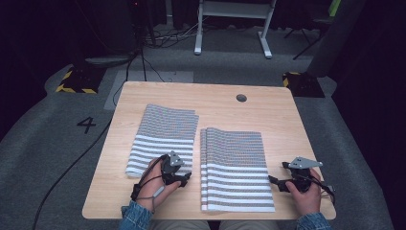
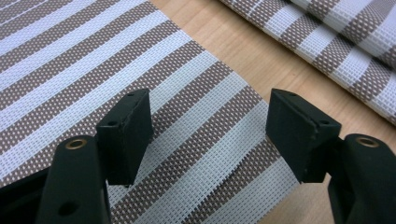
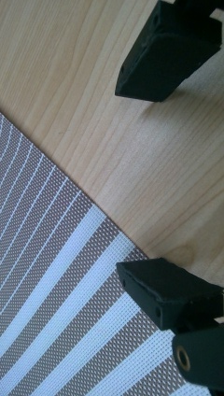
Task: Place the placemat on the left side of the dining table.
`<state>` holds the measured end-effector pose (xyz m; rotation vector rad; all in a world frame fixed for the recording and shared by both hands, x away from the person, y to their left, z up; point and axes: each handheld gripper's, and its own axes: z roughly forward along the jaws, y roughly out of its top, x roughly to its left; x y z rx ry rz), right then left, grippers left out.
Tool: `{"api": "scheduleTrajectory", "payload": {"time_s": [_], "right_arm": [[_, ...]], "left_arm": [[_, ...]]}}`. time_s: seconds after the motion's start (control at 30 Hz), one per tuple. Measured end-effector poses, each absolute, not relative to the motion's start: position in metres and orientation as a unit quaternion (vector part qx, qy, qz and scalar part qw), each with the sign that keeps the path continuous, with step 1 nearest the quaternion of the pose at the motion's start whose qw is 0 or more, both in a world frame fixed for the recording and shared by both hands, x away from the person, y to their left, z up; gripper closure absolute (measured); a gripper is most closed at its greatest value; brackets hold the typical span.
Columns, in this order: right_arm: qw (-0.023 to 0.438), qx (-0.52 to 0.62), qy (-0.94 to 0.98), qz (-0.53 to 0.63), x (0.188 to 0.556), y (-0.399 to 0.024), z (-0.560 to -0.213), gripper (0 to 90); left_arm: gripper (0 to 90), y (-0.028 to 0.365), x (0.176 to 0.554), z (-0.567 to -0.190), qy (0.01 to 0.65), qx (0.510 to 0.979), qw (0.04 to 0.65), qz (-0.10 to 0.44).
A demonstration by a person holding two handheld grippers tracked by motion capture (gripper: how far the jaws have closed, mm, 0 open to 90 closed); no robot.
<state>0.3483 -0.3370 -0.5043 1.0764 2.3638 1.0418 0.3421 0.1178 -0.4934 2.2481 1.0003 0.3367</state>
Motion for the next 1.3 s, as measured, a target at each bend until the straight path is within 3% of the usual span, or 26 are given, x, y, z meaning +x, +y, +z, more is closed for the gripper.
{"api": "scheduleTrajectory", "payload": {"time_s": [0.17, 0.47, 0.8, 0.93, 1.07, 1.3], "right_arm": [[0.169, 0.378, 0.833, 0.367, 0.348, -0.337, -0.504, 13.5], [0.168, 0.377, 0.833, 0.367, 0.348, -0.337, -0.504, 13.5], [0.167, 0.375, 0.834, 0.368, 0.347, -0.337, -0.504, 13.5], [0.168, 0.374, 0.834, 0.368, 0.347, -0.337, -0.504, 13.5], [0.167, 0.375, 0.834, 0.368, 0.347, -0.337, -0.504, 13.5], [0.168, 0.372, 0.836, 0.367, 0.347, -0.337, -0.504, 13.8]], "left_arm": [[34.6, 0.117, 0.342, -0.493, 0.383, 0.855, 0.323, 0.133], [52.4, 0.129, 0.347, -0.492, 0.394, 0.847, 0.338, 0.115], [52.8, 0.145, 0.361, -0.493, 0.439, 0.810, 0.387, 0.035], [62.7, 0.143, 0.363, -0.493, 0.431, 0.818, 0.377, 0.054], [79.8, 0.141, 0.363, -0.489, 0.418, 0.827, 0.368, 0.076], [83.0, 0.142, 0.362, -0.477, 0.407, 0.822, 0.383, 0.109]]}}
